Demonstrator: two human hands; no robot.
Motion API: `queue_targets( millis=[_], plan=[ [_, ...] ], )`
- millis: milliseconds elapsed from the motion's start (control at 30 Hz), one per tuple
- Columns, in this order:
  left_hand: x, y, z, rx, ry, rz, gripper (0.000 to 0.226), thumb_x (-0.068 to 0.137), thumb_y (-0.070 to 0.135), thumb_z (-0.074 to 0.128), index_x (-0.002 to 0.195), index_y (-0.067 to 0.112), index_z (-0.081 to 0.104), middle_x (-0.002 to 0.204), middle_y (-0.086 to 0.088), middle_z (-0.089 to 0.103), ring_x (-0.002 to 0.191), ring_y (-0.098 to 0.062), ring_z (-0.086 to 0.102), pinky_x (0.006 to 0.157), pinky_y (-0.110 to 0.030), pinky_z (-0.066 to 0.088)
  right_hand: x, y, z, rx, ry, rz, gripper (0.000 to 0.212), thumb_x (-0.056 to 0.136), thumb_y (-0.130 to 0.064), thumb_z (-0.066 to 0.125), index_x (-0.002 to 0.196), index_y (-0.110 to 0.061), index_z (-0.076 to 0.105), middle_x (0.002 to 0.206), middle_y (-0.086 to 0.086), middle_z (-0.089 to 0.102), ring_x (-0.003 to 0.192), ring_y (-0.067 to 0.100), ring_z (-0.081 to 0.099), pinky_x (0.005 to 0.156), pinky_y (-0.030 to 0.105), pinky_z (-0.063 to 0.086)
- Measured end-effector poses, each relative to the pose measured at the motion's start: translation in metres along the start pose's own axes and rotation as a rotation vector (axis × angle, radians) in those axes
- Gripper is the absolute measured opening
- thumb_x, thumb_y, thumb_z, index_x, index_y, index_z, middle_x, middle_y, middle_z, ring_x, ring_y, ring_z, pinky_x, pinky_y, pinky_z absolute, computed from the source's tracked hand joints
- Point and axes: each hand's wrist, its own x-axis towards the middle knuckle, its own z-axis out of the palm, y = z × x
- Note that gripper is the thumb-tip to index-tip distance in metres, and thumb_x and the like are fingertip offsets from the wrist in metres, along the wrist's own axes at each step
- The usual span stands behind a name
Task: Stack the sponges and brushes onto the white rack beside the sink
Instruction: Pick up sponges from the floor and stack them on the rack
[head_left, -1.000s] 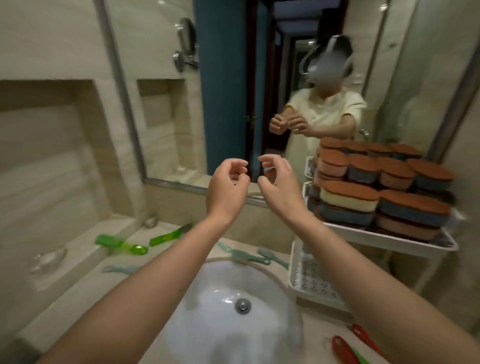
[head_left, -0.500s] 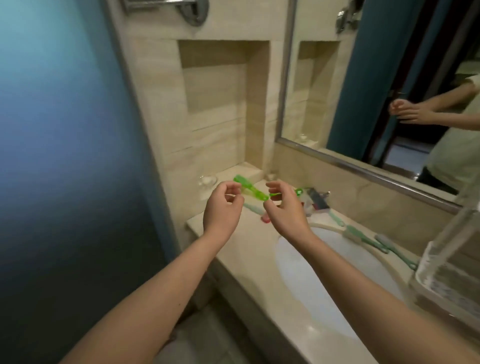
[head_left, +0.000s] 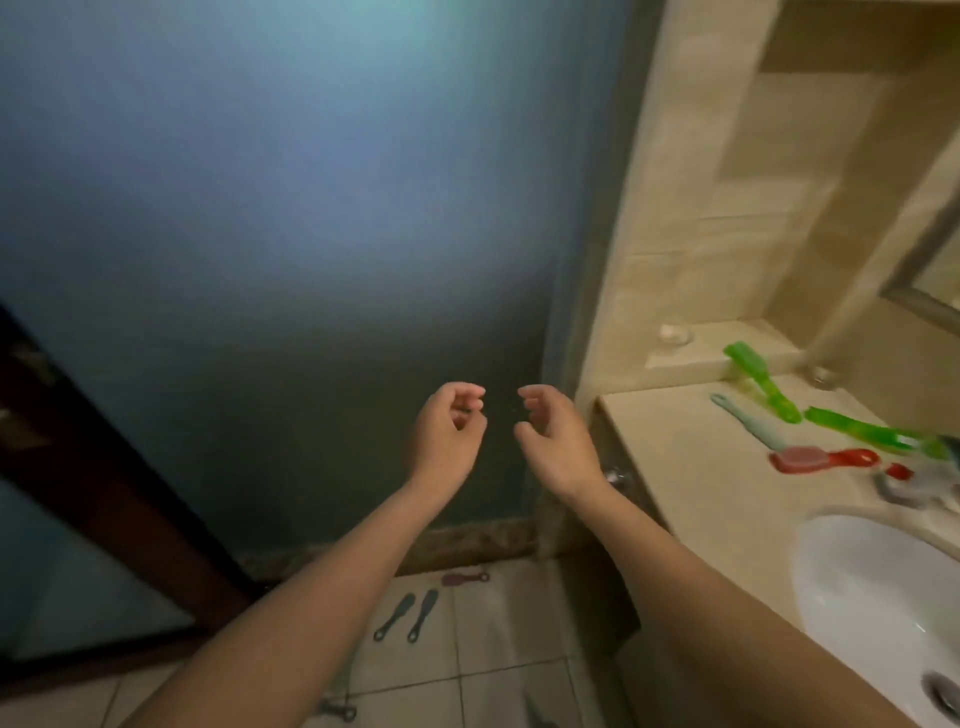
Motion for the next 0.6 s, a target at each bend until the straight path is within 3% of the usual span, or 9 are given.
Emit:
queue_targets(
  millis=[267,600],
  plan=[
    [-0.016,-0.047,-0.083,0.032,0.291,-0.151,0.027,0.087,0.006,0.058,0.096,0.031,0.058,0.093,0.013,0.063,0.084,0.003,0.059,0.068,-0.003,0.042,0.011,-0.042,0.098,0.015,-0.345,-0.152,0.041,0.088,-0.014,0.056,0.129,-0.022,0.052,0.12,-0.005,0.049,0.11,0.01,0.053,0.093,0.025,0.043],
    [-0.049,-0.099,-0.15,0.077,0.693,-0.302,0.032,0.085,0.011,0.058,0.091,0.043,0.056,0.094,0.011,0.063,0.085,0.001,0.06,0.082,-0.023,0.048,0.019,-0.085,0.19,0.071,-0.723,-0.368,0.042,0.088,-0.01,0.058,0.128,-0.021,0.053,0.123,-0.004,0.05,0.116,0.01,0.051,0.095,0.019,0.036]
  ],
)
